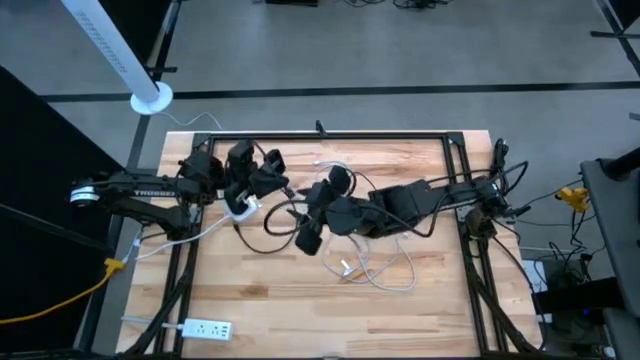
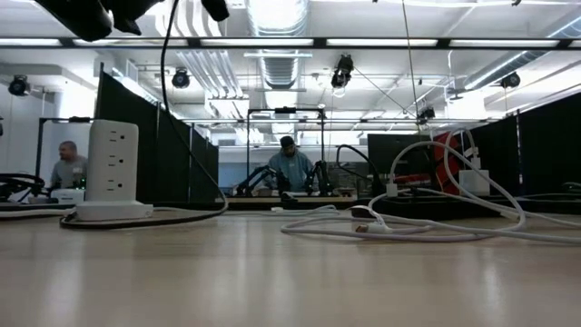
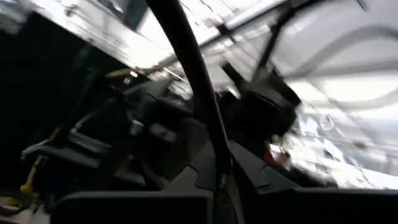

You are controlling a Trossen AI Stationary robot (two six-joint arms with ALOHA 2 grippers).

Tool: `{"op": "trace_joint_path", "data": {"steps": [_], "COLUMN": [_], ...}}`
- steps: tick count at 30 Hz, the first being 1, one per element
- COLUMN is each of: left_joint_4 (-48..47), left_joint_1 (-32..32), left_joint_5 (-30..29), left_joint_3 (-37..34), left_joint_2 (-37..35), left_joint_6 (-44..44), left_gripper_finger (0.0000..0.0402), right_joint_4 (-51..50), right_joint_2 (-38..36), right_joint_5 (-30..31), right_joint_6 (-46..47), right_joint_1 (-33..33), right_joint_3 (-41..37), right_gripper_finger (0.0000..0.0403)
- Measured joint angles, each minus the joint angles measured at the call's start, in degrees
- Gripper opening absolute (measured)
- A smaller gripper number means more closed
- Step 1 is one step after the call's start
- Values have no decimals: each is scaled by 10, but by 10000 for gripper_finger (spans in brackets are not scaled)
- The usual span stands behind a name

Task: Insert USB
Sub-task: Insert the black charger cable into the bottom white outlet extension

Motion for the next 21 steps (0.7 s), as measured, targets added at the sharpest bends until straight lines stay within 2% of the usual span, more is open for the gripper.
{"op": "trace_joint_path", "data": {"steps": [3, 6, 11, 16, 21], "left_joint_4": [-46, -96, -103, -124, -140], "left_joint_1": [-1, -8, -33, -53, -68], "left_joint_5": [8, 7, 7, -34, -37], "left_joint_3": [0, 0, 0, 0, 0], "left_joint_2": [-2, -3, -5, -6, -9], "left_joint_6": [20, 38, 67, 77, 92], "left_gripper_finger": [0, 0, 0, 0, 0], "right_joint_4": [-30, -39, -88, -89, -90], "right_joint_2": [0, -1, 0, 2, 2], "right_joint_5": [-55, -81, -168, -184, -235], "right_joint_6": [57, 91, 153, 163, 164], "right_joint_1": [-7, -15, -39, -46, -57], "right_joint_3": [29, 46, 39, 36, 36], "right_gripper_finger": [234, 239, 231, 218, 208]}}
